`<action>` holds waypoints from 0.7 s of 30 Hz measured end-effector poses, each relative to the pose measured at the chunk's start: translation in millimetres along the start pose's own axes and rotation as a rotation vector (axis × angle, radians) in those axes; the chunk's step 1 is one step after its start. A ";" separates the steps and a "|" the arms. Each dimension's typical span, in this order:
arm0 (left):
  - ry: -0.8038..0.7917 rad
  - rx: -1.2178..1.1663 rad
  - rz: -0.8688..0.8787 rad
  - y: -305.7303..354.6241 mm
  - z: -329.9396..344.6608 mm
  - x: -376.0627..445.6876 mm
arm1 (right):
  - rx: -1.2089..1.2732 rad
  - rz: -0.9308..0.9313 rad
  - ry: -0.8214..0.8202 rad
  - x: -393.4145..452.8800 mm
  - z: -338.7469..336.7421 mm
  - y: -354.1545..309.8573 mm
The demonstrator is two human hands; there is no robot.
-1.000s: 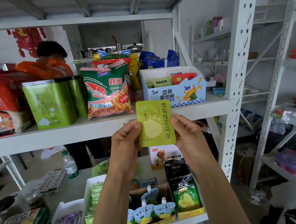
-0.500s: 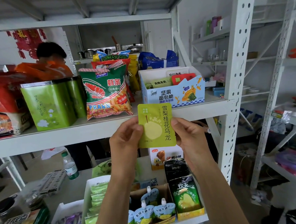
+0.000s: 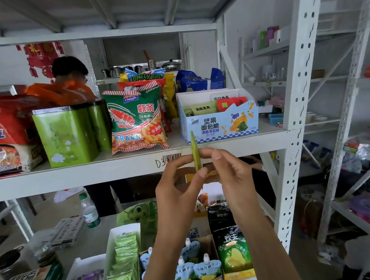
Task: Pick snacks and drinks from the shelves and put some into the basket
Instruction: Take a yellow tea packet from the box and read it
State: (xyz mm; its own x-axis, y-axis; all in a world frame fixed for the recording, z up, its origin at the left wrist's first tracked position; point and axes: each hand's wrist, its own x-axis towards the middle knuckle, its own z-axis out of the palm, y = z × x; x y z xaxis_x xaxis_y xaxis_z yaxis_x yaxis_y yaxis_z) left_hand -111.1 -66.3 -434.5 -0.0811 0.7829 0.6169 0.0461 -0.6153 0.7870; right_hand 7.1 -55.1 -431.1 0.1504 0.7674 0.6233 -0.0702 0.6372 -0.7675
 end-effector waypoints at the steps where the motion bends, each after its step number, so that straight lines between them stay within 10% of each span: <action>1: 0.006 -0.044 -0.020 1.3 -0.3 0.2 | -0.003 -0.014 -0.004 -0.5 0.3 0.3; 21: 0.056 -0.339 -0.237 -11.1 -15.8 11.5 | 0.107 0.183 0.178 2.2 -12.3 7.8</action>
State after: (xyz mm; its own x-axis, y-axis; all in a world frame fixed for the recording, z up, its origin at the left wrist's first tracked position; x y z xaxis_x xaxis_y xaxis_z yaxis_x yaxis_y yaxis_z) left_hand -128.3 -51.9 -436.3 -0.1043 0.9060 0.4103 -0.3100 -0.4216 0.8521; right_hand 19.0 -49.4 -437.5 0.2959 0.8517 0.4325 -0.2149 0.5006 -0.8386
